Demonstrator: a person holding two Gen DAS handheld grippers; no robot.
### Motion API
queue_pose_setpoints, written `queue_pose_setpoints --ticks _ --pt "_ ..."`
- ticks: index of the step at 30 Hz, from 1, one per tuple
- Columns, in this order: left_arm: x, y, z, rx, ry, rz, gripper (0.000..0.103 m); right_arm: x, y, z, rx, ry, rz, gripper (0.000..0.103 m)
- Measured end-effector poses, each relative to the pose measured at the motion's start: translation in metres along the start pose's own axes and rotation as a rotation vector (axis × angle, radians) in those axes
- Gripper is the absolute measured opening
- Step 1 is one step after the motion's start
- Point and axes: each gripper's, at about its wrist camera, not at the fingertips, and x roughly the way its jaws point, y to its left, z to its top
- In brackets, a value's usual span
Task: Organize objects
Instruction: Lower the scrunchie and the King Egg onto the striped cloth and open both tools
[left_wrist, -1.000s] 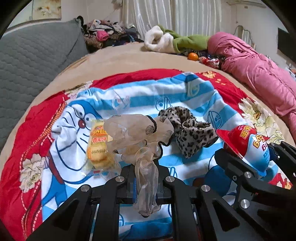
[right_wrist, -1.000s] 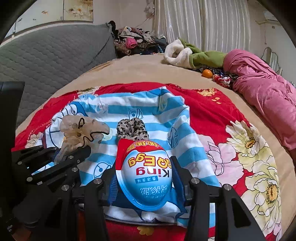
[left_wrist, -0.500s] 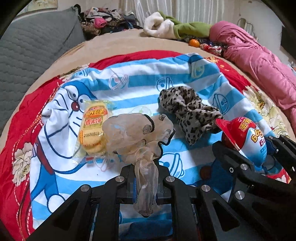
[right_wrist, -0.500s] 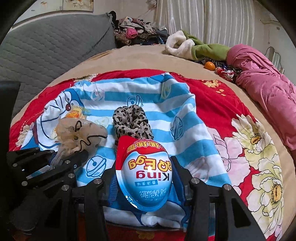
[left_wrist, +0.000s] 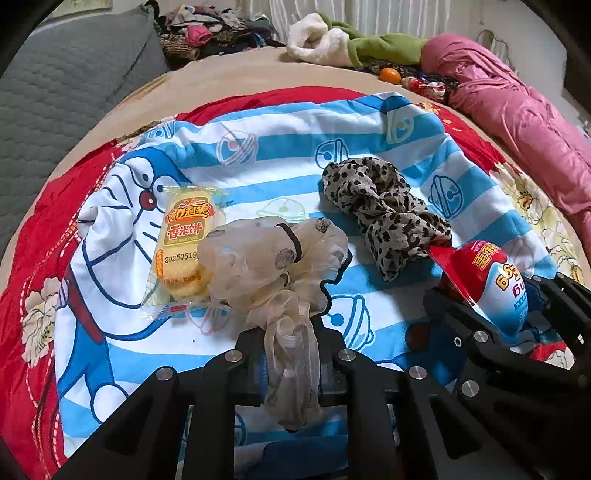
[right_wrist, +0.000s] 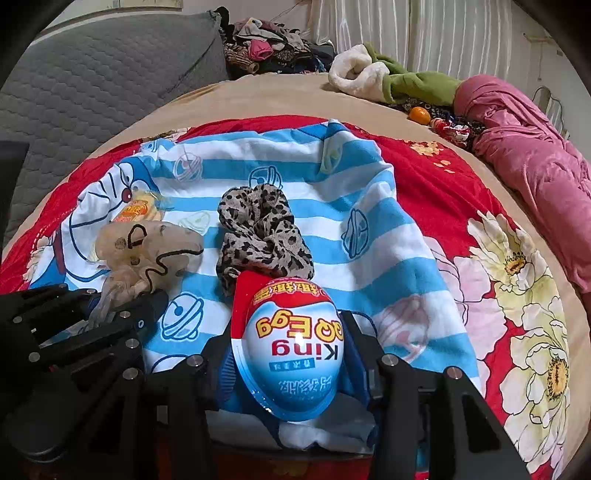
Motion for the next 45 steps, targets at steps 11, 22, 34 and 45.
queue_pose_setpoints --ticks 11,22,34,45 --pt "0.001 0.007 -0.002 -0.017 0.005 -0.008 0.035 0.003 -0.002 -0.001 0.012 0.018 -0.004 0.051" --pt "0.000 0.015 -0.006 -0.033 0.026 -0.001 0.056 0.000 -0.005 -0.001 0.026 0.015 -0.010 0.051" --pt "-0.004 0.026 -0.013 -0.058 0.048 0.000 0.072 -0.009 -0.008 0.000 0.046 0.003 -0.018 0.056" --pt "-0.016 0.037 -0.019 -0.091 0.036 -0.008 0.077 -0.021 -0.007 0.001 0.059 -0.007 -0.005 0.066"
